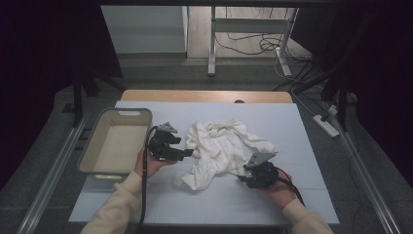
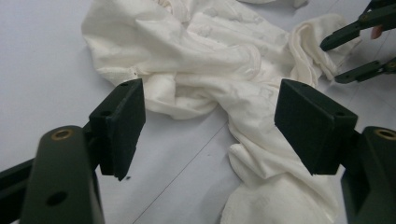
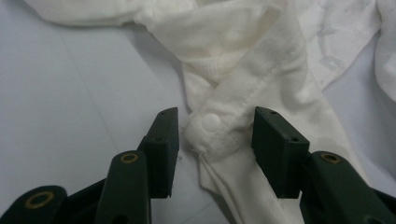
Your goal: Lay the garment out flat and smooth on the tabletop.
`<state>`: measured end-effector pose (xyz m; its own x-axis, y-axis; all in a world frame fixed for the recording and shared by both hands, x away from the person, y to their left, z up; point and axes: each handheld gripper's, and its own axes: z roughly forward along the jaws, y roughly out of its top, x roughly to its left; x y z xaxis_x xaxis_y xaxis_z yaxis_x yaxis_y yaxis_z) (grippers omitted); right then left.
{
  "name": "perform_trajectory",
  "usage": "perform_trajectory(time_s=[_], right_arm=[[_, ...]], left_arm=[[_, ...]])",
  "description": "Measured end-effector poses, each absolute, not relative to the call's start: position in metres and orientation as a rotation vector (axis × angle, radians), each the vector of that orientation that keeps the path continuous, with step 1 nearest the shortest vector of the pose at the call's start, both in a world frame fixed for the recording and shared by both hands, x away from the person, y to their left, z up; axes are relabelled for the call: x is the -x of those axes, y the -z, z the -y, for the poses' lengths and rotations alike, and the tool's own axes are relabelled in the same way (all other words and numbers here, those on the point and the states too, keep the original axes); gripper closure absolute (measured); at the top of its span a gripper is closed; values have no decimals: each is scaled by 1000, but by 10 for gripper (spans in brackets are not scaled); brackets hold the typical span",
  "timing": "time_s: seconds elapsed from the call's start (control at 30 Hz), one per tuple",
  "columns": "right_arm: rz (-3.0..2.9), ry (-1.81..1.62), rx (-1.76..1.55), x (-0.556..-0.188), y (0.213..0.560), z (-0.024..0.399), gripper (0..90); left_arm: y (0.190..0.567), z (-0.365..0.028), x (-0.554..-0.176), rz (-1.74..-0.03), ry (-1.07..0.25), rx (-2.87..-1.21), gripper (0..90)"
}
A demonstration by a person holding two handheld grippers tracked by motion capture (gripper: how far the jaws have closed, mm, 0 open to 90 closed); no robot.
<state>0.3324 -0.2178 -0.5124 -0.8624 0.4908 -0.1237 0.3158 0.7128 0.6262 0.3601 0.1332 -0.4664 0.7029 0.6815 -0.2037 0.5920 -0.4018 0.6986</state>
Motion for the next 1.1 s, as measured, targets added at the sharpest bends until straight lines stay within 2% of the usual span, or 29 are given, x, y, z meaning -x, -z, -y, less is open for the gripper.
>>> perform_trajectory(time_s=[0.07,0.2,0.3,0.7,1.1], right_arm=[[-2647,-871,-636,-335,516,217,519],[-2642,-883,-666,-338,515,220,639],[-2643,-902,-688,-340,512,224,689],[-2626,-1001,-687,-323,493,235,708],[-2729,-1018,-663,-287,495,233,717]], left_arm=[[466,-134,-360,-968,-146,-2119,252],[466,-133,-359,-968,-149,-2118,252],[466,-133,-359,-968,-147,-2117,252],[467,-133,-360,-970,-145,-2118,252],[468,-132,-360,-969,-136,-2122,251]])
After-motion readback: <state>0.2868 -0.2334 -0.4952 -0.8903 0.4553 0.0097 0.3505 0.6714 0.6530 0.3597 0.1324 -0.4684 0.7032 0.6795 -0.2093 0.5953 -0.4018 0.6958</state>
